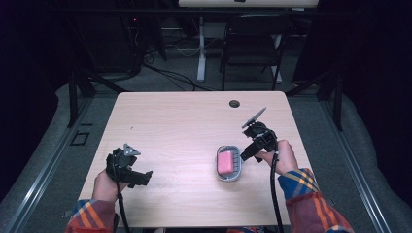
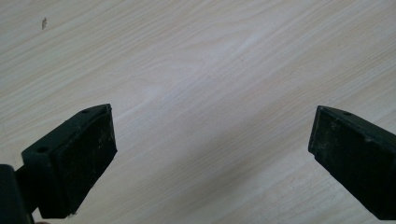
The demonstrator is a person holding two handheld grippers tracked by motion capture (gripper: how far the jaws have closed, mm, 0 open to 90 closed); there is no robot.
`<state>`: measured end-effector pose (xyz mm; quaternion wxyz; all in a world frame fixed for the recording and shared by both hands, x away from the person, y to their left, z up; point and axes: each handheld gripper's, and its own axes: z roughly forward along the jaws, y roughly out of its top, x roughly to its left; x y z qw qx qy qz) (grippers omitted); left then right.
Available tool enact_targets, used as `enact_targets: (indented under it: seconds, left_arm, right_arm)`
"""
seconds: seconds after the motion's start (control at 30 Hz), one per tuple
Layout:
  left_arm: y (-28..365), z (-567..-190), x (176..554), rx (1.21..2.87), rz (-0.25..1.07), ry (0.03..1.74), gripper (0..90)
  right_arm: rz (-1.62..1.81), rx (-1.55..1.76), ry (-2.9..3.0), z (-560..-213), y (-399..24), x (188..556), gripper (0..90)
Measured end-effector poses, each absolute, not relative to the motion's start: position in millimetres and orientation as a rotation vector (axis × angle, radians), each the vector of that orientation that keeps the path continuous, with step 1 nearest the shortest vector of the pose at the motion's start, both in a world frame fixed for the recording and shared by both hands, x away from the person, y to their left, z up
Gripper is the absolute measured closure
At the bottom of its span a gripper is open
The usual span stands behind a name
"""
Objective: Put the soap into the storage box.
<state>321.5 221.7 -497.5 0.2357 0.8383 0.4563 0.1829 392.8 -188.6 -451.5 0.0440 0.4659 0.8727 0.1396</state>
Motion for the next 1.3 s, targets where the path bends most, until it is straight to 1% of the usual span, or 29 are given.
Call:
enact_targets:
  seconds: [0.23,0.37,0.63,0.7,0.77,0.87,1.0,1.03,1.17,1.23,1.3]
  left_arm:
    - [221,-498,322,2.301,0.504,1.25,0.8]
    - [221,-498,321,2.3,0.504,1.249,0.8]
    - [220,-498,321,2.303,0.504,1.244,0.8]
    - [221,-498,321,2.307,0.499,1.244,0.8]
    - [221,-498,321,2.306,0.499,1.244,0.8]
    - [221,-498,321,2.307,0.5,1.243,0.7]
    - [220,-498,322,2.308,0.498,1.242,0.7]
    - [220,-498,322,2.315,0.5,1.235,0.7]
    - [219,-498,321,2.321,0.506,1.229,0.5]
    - [219,-498,322,2.321,0.515,1.234,0.2]
    - [219,-500,322,2.33,0.514,1.232,0.1]
  right_arm:
    - [0.416,1.431,2.645,-453,-215,382,19.9]
    - [0.416,1.453,2.626,-457,-231,374,15.4]
    - [0.47,1.466,2.582,-466,-259,357,13.1]
    - [0.503,1.469,2.561,-470,-265,351,11.0]
    - [0.527,1.468,2.54,-476,-272,346,11.2]
    - [0.572,1.496,2.545,-489,-282,337,8.2]
    - [0.669,1.521,2.478,-510,-295,322,7.0]
    - [0.628,1.526,2.506,-511,-297,321,5.5]
    - [0.678,1.521,2.49,-514,-298,321,3.1]
    - [0.689,1.513,2.518,-516,-296,324,0.0]
    - [0.654,1.48,2.557,-518,-293,327,0.0]
